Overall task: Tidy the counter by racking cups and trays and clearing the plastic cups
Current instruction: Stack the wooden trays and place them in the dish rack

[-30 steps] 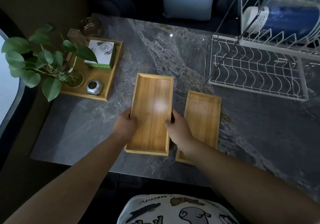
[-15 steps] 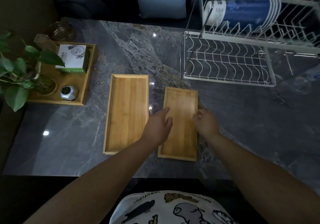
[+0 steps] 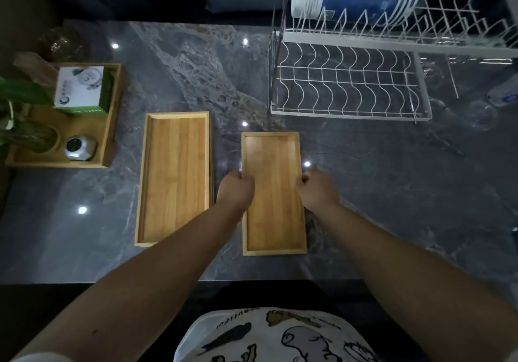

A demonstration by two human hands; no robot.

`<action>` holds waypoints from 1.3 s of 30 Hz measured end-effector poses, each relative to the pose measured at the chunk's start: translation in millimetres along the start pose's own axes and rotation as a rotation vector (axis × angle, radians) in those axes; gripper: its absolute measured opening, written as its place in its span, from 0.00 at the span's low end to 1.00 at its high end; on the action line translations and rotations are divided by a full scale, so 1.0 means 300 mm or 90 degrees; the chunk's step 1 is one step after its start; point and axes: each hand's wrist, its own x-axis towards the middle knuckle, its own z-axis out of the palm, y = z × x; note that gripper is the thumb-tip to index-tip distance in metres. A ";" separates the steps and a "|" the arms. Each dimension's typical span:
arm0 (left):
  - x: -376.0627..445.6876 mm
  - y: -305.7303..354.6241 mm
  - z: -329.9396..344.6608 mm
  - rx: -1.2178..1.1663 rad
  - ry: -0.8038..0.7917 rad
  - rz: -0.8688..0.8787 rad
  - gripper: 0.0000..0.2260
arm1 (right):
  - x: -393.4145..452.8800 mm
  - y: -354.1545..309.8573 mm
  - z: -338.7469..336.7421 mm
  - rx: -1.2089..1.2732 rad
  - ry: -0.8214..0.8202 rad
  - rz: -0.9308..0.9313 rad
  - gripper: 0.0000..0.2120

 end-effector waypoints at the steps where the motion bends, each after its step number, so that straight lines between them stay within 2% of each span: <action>1: -0.007 -0.001 0.003 -0.031 0.004 -0.012 0.08 | -0.002 0.006 -0.013 0.018 0.000 -0.010 0.13; 5: -0.042 0.003 0.002 -0.132 0.009 -0.050 0.09 | -0.032 0.027 -0.085 0.155 -0.006 -0.040 0.09; 7: -0.070 0.006 -0.001 -0.219 -0.008 -0.037 0.11 | -0.059 0.040 -0.130 0.239 -0.021 -0.049 0.10; 9: -0.100 0.015 -0.009 -0.253 0.000 -0.024 0.12 | -0.088 0.056 -0.176 0.329 -0.041 -0.053 0.06; 11: -0.125 0.028 -0.018 -0.284 -0.004 -0.022 0.14 | -0.118 0.068 -0.221 0.406 -0.071 -0.066 0.08; 15: -0.149 0.053 -0.053 -0.438 -0.144 -0.065 0.16 | -0.176 0.080 -0.304 0.484 -0.106 -0.137 0.06; 18: -0.154 0.058 -0.074 -0.396 -0.234 -0.119 0.17 | -0.209 0.101 -0.346 0.450 -0.093 -0.230 0.11; 21: -0.149 0.062 -0.081 -0.281 -0.306 -0.161 0.11 | -0.220 0.115 -0.375 0.373 -0.069 -0.317 0.18; 24: -0.145 0.062 -0.083 -0.257 -0.358 -0.141 0.10 | -0.218 0.127 -0.384 0.335 -0.047 -0.429 0.16; 26: -0.141 0.056 -0.070 -0.253 -0.317 -0.084 0.03 | -0.212 0.138 -0.383 0.345 -0.058 -0.461 0.17; 27: -0.142 0.047 -0.059 -0.236 -0.275 -0.055 0.05 | -0.212 0.144 -0.381 0.357 -0.074 -0.446 0.18; 30: -0.141 0.014 -0.025 -0.097 -0.141 0.046 0.17 | -0.202 0.166 -0.362 0.355 -0.102 -0.363 0.17; 33: -0.150 -0.014 0.004 0.102 -0.062 0.200 0.13 | -0.187 0.169 -0.322 0.383 -0.068 -0.247 0.13; 34: -0.155 -0.019 0.015 0.146 -0.037 0.228 0.12 | -0.175 0.168 -0.302 0.387 -0.054 -0.196 0.14; 36: -0.153 -0.035 0.037 0.182 -0.007 0.254 0.11 | -0.156 0.163 -0.258 0.381 -0.064 -0.122 0.14; 39: -0.136 -0.057 0.059 0.222 0.015 0.261 0.11 | -0.126 0.163 -0.185 0.256 -0.062 -0.124 0.09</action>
